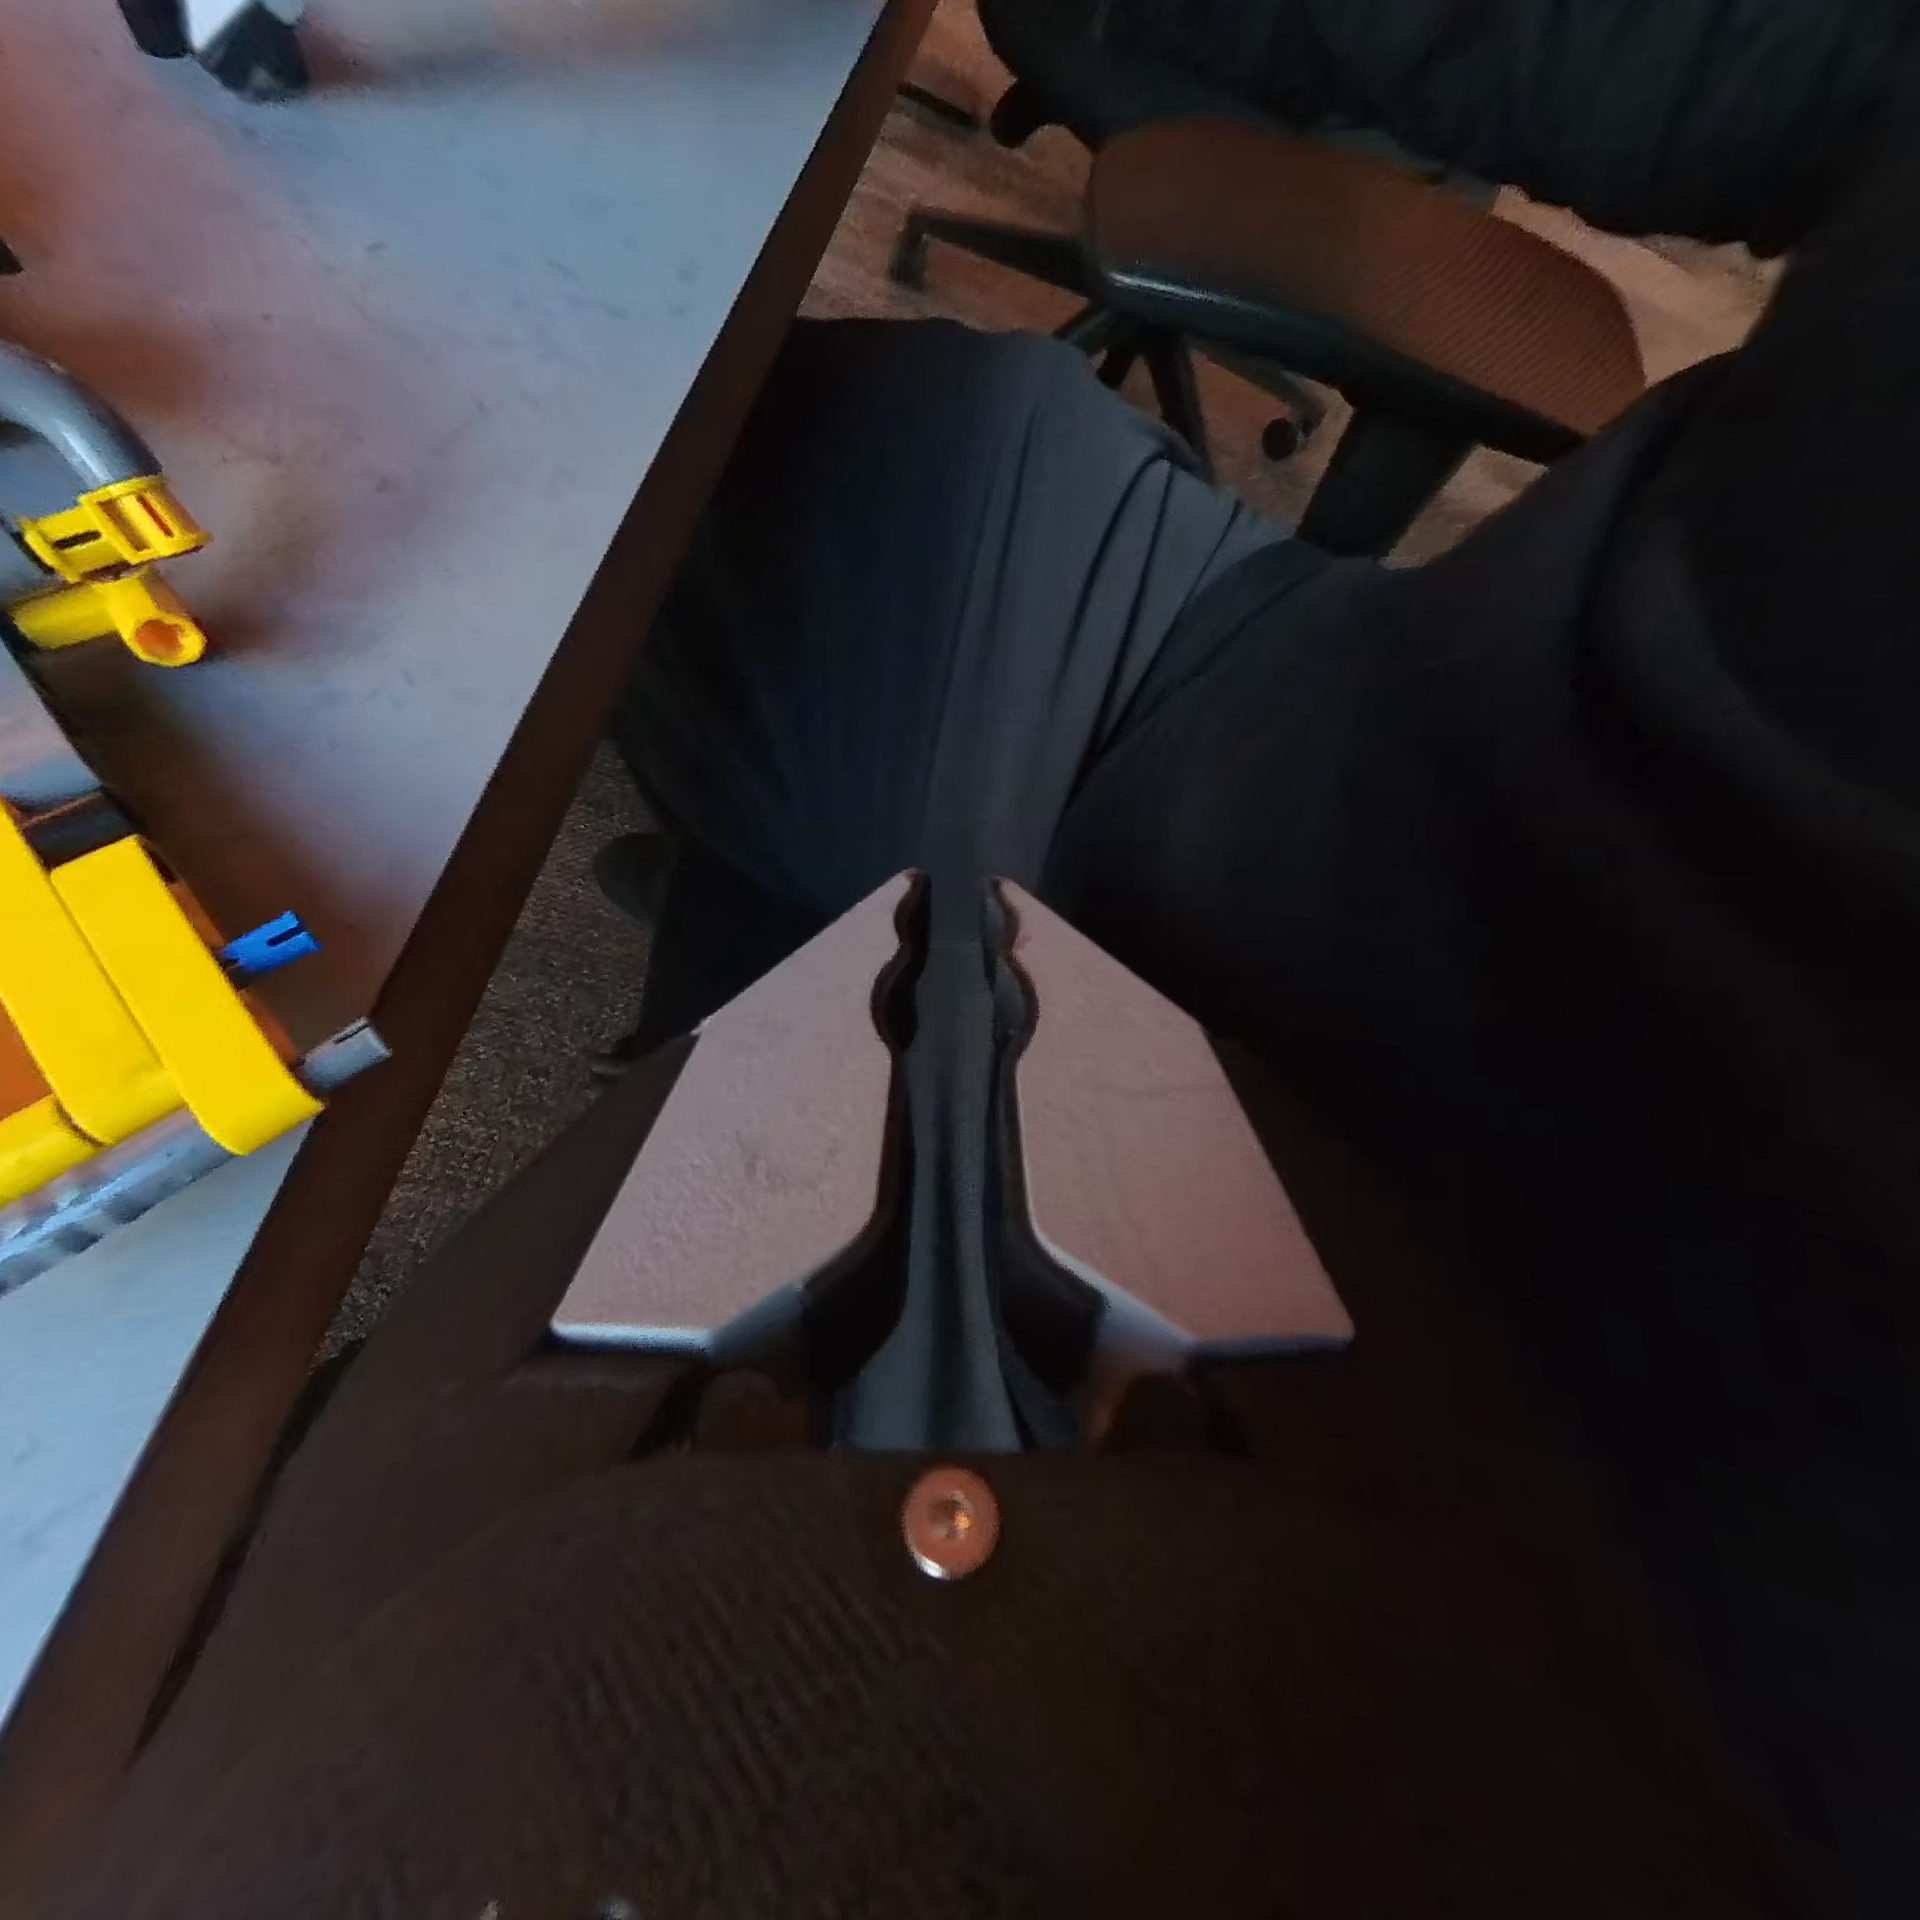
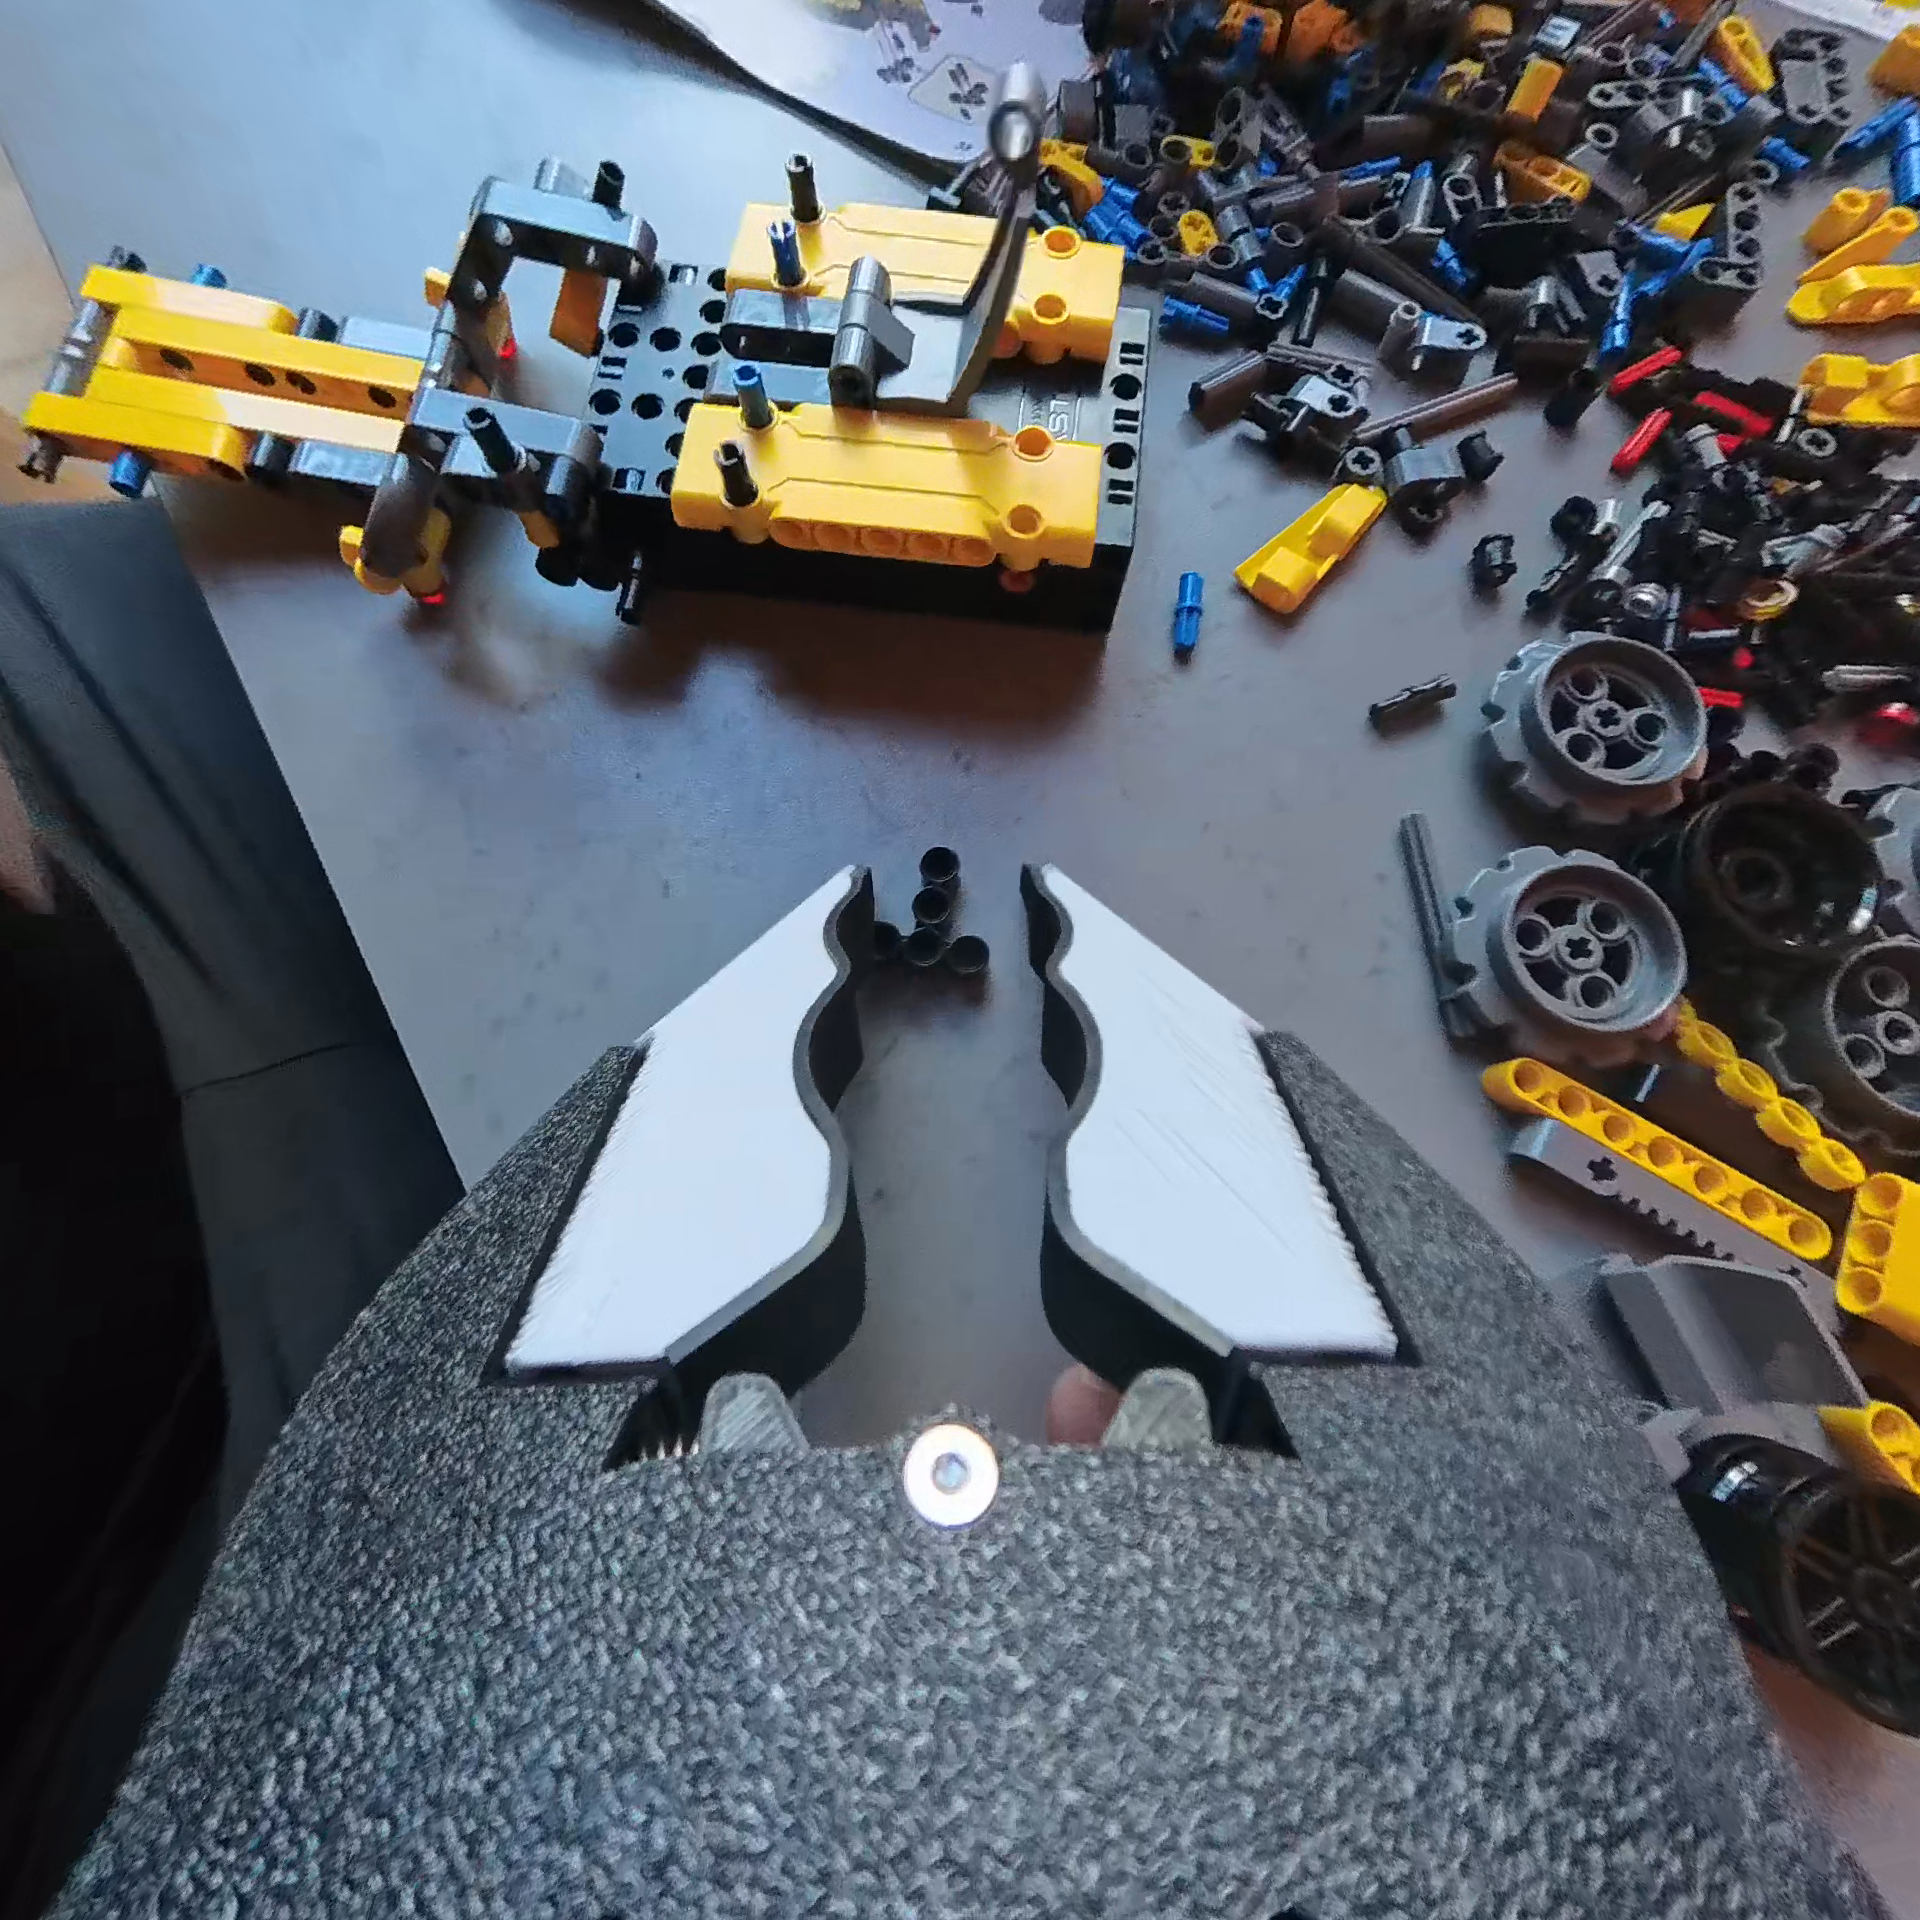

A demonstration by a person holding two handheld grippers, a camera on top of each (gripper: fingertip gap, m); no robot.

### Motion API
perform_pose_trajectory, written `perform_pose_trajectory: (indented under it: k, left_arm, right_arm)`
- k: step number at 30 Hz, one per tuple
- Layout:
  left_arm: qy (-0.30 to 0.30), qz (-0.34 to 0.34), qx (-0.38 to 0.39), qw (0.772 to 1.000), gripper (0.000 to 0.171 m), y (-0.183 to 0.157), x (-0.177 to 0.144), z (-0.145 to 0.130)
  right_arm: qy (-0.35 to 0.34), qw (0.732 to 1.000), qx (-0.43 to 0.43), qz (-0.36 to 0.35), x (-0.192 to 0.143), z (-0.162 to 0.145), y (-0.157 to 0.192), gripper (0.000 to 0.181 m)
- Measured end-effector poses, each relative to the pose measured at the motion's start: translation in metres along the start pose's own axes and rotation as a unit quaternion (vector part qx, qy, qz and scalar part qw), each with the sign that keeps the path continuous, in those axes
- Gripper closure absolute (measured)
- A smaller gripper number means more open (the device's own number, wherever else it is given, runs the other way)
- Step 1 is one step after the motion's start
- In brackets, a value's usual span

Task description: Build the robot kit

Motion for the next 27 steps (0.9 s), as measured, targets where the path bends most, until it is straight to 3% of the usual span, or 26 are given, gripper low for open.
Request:
perform_pose_trajectory:
  k: [7,27]
  left_arm:
    - [0.008,-0.014,0.001,1.000,0.165,-0.006,0.004,-0.002]
    - [0.006,-0.014,-0.003,1.000,0.165,-0.008,0.007,-0.001]
  right_arm:
    - [-0.014,1.000,0.005,-0.005,-0.002,0.001,-0.003,0.167]
    - [-0.054,0.999,0.002,0.000,-0.011,0.007,-0.002,0.157]
Point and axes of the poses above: each gripper's, where its closed fingertips meet, x out along the fingers, z out of its top, y = z × x across the jaws, the point moved 4 cm from there along -x, back along the fingers, and after that the axes turned 9 degrees about z, right-handed, at the moved point
